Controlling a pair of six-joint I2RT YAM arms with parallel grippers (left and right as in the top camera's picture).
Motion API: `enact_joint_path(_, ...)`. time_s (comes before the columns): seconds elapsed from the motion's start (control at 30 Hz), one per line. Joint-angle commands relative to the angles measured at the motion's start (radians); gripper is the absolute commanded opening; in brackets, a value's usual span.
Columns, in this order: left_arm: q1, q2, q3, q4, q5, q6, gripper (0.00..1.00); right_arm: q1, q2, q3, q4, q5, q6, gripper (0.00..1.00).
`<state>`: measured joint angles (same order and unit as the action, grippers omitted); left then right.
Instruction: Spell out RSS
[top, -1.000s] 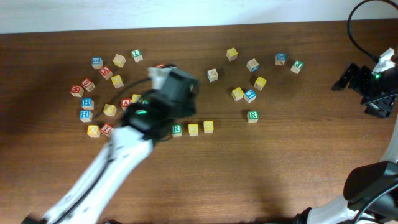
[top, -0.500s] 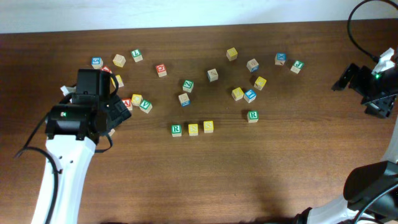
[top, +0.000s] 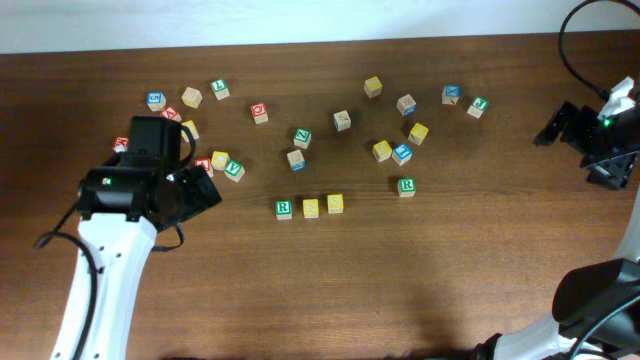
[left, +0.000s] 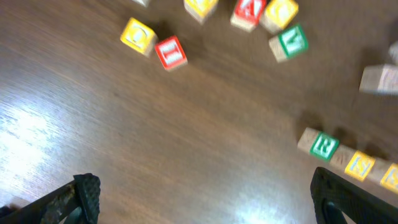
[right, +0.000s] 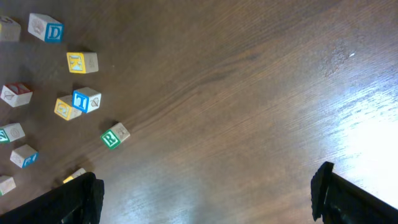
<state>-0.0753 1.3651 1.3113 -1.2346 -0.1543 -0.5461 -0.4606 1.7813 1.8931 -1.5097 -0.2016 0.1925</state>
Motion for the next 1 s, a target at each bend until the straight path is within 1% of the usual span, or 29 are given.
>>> enact_joint_path(0.0,0.005,0.023,-0.026,-0.006,0.069,0.044,0.95,0.002,-0.001,-0.003,0.053,-0.005,0.007,0.98)
enact_joint_path(0.03,0.005,0.026,-0.031,-0.005,0.069,0.055,0.92,0.002,-0.001,-0.003,0.060,-0.005,0.007,0.98)
enact_joint_path(0.13,0.005,0.028,-0.054,-0.005,0.070,0.078,0.92,0.002,-0.001,-0.003,0.060,-0.005,0.007,0.98)
enact_joint_path(0.2,0.005,0.028,-0.074,0.002,0.069,0.078,0.89,0.002,-0.001,-0.003,0.057,-0.056,0.006,0.98)
enact_joint_path(0.27,0.005,0.028,-0.096,0.024,0.069,0.078,0.68,0.003,-0.001,-0.005,0.023,-0.125,0.007,0.98)
enact_joint_path(0.3,0.005,0.028,-0.111,0.042,0.071,0.078,0.64,0.010,-0.001,-0.010,-0.001,-0.174,0.006,0.98)
enact_joint_path(0.4,0.005,0.028,-0.156,0.098,0.109,0.077,0.64,0.060,-0.001,-0.041,-0.021,-0.216,-0.049,0.98)
enact_joint_path(0.43,0.005,0.028,-0.175,0.122,0.126,0.077,0.63,0.094,-0.001,-0.061,-0.019,-0.212,-0.077,0.98)
enact_joint_path(0.47,0.003,0.028,-0.201,0.159,0.135,0.077,0.58,0.132,0.000,-0.087,-0.010,-0.209,-0.081,0.97)
enact_joint_path(0.5,-0.001,0.028,-0.221,0.190,0.133,0.077,0.51,0.162,0.000,-0.110,0.000,-0.209,-0.081,0.86)
enact_joint_path(0.53,-0.002,0.028,-0.238,0.219,0.133,0.077,0.43,0.200,0.000,-0.142,0.019,-0.206,-0.081,0.80)
enact_joint_path(0.6,-0.003,0.028,-0.275,0.291,0.134,0.077,0.33,0.262,0.000,-0.202,0.076,-0.206,-0.080,0.64)
enact_joint_path(0.63,-0.003,0.028,-0.290,0.322,0.134,0.077,0.30,0.299,0.000,-0.240,0.114,-0.206,-0.080,0.59)
enact_joint_path(0.67,-0.003,0.031,-0.301,0.350,0.136,0.077,0.24,0.336,0.000,-0.282,0.155,-0.206,-0.080,0.51)
enact_joint_path(0.7,-0.003,0.039,-0.306,0.369,0.142,0.077,0.21,0.371,0.000,-0.324,0.201,-0.206,-0.080,0.37)
enact_joint_path(0.73,-0.003,0.048,-0.306,0.379,0.145,0.077,0.13,0.398,0.000,-0.357,0.239,-0.206,-0.080,0.28)
enact_joint_path(0.77,-0.003,0.061,-0.306,0.391,0.148,0.077,0.04,0.426,0.000,-0.389,0.278,-0.206,-0.080,0.20)
enact_joint_path(0.8,-0.003,0.076,-0.306,0.407,0.159,0.079,0.00,0.451,0.000,-0.418,0.317,-0.206,-0.076,0.18)
enact_joint_path(0.93,-0.003,0.167,-0.303,0.472,0.285,0.199,0.00,0.543,0.000,-0.509,0.468,-0.206,-0.007,0.18)
enact_joint_path(0.97,-0.003,0.200,-0.298,0.472,0.289,0.212,0.00,0.566,0.000,-0.521,0.499,-0.206,-0.007,0.15)
